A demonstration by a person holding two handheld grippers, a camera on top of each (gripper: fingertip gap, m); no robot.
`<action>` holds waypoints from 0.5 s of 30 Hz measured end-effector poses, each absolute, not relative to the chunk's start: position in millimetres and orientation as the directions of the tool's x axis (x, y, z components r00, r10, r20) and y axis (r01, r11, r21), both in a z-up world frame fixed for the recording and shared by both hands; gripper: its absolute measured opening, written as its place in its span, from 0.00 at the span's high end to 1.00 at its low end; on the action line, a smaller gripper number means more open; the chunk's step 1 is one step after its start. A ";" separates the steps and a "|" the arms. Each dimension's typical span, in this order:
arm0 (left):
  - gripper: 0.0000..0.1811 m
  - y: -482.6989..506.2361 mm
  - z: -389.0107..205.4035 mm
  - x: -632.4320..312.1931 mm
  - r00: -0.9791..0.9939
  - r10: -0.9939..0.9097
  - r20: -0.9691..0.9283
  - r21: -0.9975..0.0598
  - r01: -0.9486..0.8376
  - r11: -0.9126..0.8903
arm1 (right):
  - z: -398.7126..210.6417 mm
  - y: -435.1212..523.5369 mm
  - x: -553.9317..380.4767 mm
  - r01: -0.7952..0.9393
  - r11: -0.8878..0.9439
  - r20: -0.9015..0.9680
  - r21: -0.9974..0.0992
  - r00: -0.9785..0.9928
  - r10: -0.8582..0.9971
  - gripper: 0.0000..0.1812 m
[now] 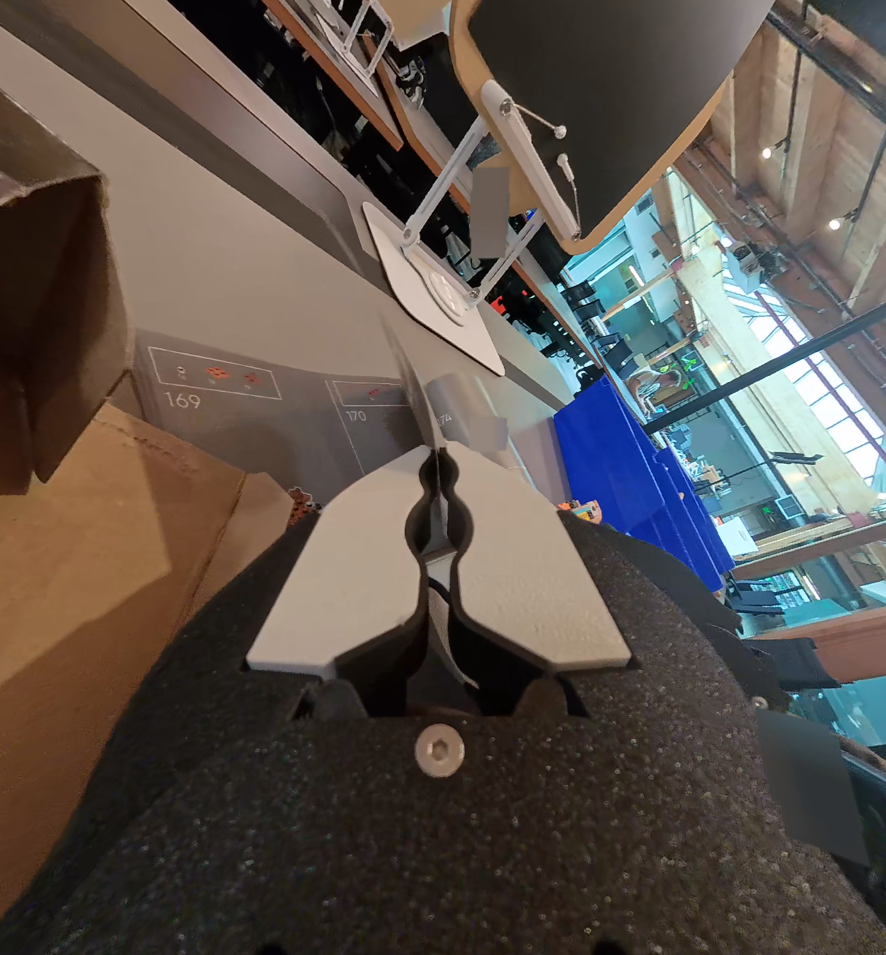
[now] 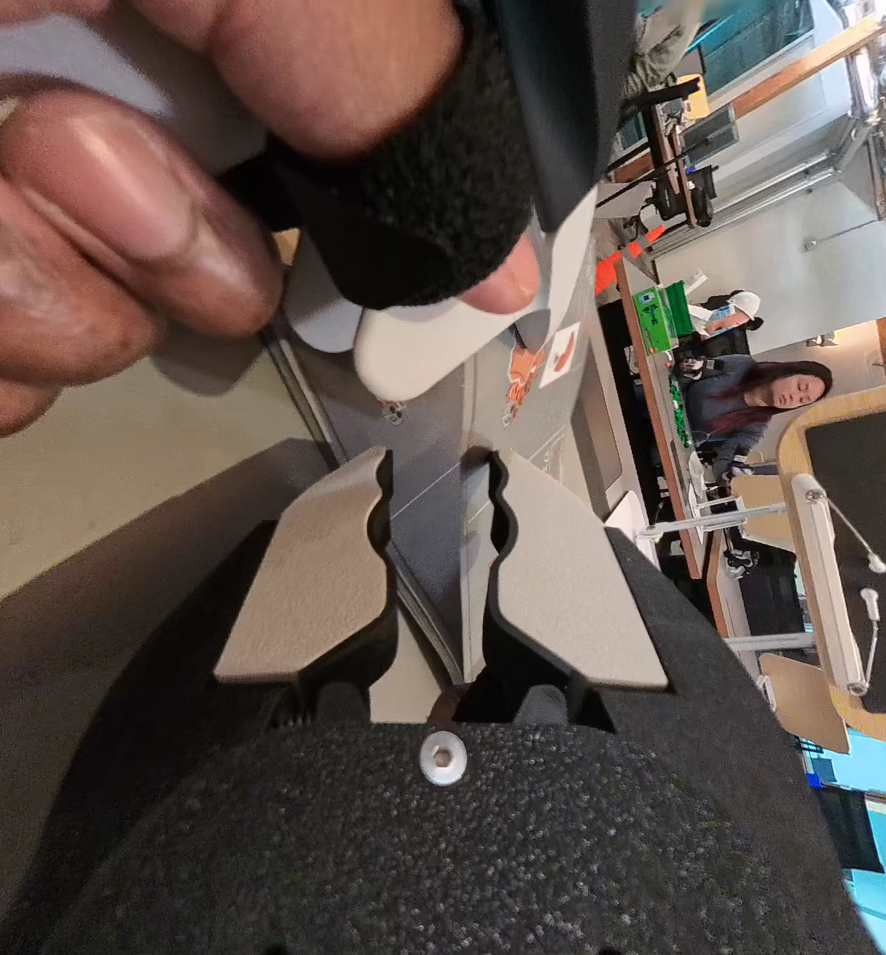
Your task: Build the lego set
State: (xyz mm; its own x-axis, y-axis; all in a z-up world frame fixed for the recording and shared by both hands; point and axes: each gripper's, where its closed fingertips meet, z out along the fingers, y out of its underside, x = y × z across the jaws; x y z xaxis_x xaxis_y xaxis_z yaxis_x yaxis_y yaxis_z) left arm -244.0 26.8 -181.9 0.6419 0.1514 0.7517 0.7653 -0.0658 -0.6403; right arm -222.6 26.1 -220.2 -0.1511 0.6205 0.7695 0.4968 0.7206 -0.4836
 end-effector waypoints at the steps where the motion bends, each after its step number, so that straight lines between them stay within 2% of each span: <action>1: 1.00 26.3 -180.1 -243.5 0.642 0.145 0.753 -0.641 0.765 -0.064 | -218.3 27.8 -223.7 0.495 0.720 0.774 -0.487 -0.138 0.618 0.82; 6: 0.98 20.4 -167.6 -244.2 0.679 0.131 0.723 -0.677 0.733 -0.063 | -209.3 37.9 -226.7 0.481 0.707 0.776 -0.519 -0.082 0.625 0.96; 9: 0.94 10.7 -160.7 -249.1 0.767 0.190 0.613 -0.766 0.636 -0.097 | -206.6 43.6 -228.2 0.480 0.695 0.770 -0.535 -0.061 0.635 1.00; 11: 0.91 0.9 -161.7 -255.8 0.841 0.280 0.463 -0.840 0.517 -0.164 | -207.9 46.1 -229.0 0.486 0.689 0.766 -0.537 -0.062 0.640 1.00; 13: 0.88 -12.3 -173.3 -266.5 0.896 0.396 0.200 -0.889 0.336 -0.311 | -211.0 47.9 -228.9 0.493 0.690 0.767 -0.530 -0.069 0.638 1.00; 15: 0.84 -22.3 -193.2 -270.9 0.908 0.416 -0.055 -0.847 0.178 -0.501 | -214.7 48.7 -228.8 0.500 0.691 0.768 -0.522 -0.076 0.636 1.00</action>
